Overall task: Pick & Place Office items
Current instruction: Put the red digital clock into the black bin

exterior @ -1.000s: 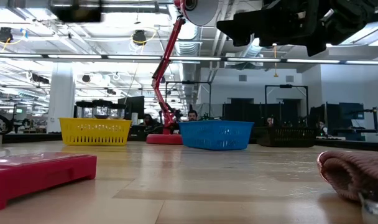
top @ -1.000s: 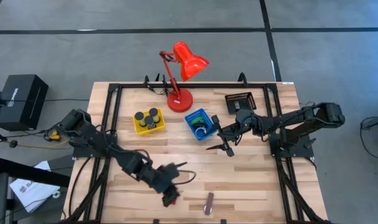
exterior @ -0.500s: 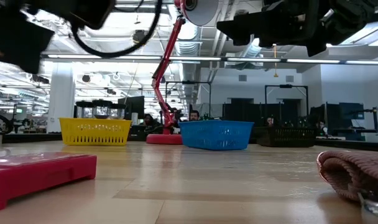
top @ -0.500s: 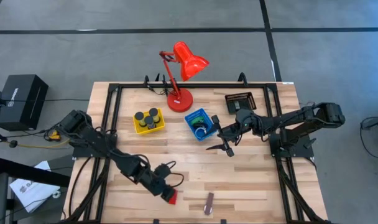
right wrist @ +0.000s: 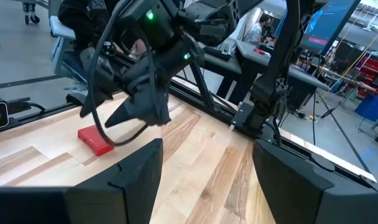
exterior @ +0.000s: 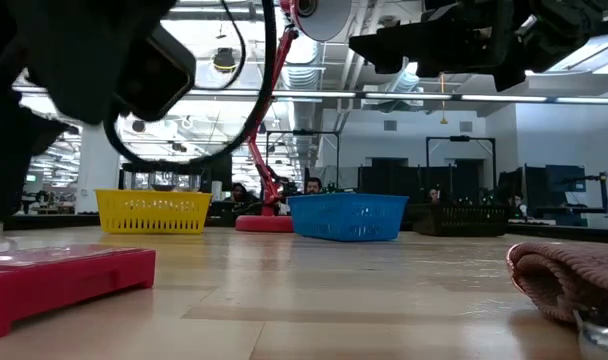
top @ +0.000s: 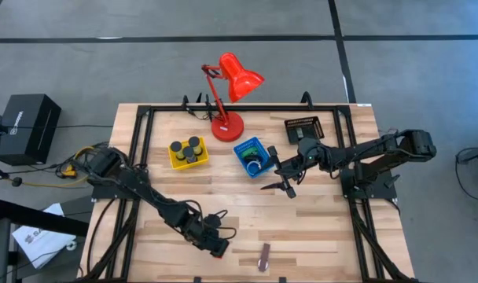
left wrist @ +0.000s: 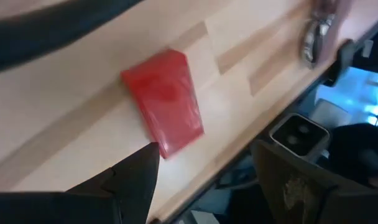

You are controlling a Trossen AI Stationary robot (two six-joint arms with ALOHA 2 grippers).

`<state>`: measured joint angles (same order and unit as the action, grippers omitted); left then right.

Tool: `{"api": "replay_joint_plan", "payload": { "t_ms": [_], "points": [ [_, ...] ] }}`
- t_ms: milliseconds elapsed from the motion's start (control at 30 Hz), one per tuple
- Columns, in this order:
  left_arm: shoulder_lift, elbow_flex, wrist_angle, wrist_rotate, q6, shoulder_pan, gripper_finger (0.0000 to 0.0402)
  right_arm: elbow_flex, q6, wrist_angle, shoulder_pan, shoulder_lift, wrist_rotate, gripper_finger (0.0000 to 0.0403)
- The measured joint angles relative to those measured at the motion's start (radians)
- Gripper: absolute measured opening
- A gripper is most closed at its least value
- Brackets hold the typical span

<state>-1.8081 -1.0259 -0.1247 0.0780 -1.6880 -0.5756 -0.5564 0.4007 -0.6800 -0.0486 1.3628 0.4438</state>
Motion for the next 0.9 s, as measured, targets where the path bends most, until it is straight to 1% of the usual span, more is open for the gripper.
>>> {"api": "replay_joint_plan", "payload": {
  "t_ms": [167,267,333,433,500,533,700,767,867,900],
  "points": [
    [-0.053,0.000,0.077,0.016,-0.001,0.019,0.0249,0.000,0.000,0.001,0.000,0.000,0.000,0.0240],
    [-0.079,-0.003,0.101,0.081,-0.001,0.027,0.0248,0.000,0.000,0.001,0.000,0.000,0.000,0.0240],
    [-0.091,-0.005,0.107,0.096,-0.001,0.031,0.0248,0.000,0.000,0.003,0.000,0.000,0.000,0.0240],
    [-0.101,0.004,0.091,0.082,-0.003,0.041,0.0247,0.000,0.000,0.003,0.000,0.000,0.000,0.0240],
    [-0.098,-0.001,0.092,0.049,0.014,0.052,0.0247,0.000,0.000,0.003,0.000,0.000,0.000,0.0240],
    [-0.099,0.001,0.091,0.051,0.026,0.060,0.0247,0.000,0.000,0.003,0.000,0.000,0.000,0.0240],
    [-0.099,0.001,0.099,0.051,0.117,0.113,0.0238,0.000,0.000,0.005,0.000,0.000,0.000,0.0240],
    [-0.099,0.001,0.104,0.047,0.197,0.139,0.0232,0.000,0.000,0.005,0.000,0.000,0.000,0.0240],
    [-0.089,0.002,0.109,0.104,0.349,0.172,0.0224,0.000,0.000,0.006,0.000,0.000,0.000,0.0240],
    [-0.079,0.002,0.111,0.123,0.377,0.181,0.0222,0.000,0.000,0.006,0.000,0.000,0.000,0.0240]
  ]
}}
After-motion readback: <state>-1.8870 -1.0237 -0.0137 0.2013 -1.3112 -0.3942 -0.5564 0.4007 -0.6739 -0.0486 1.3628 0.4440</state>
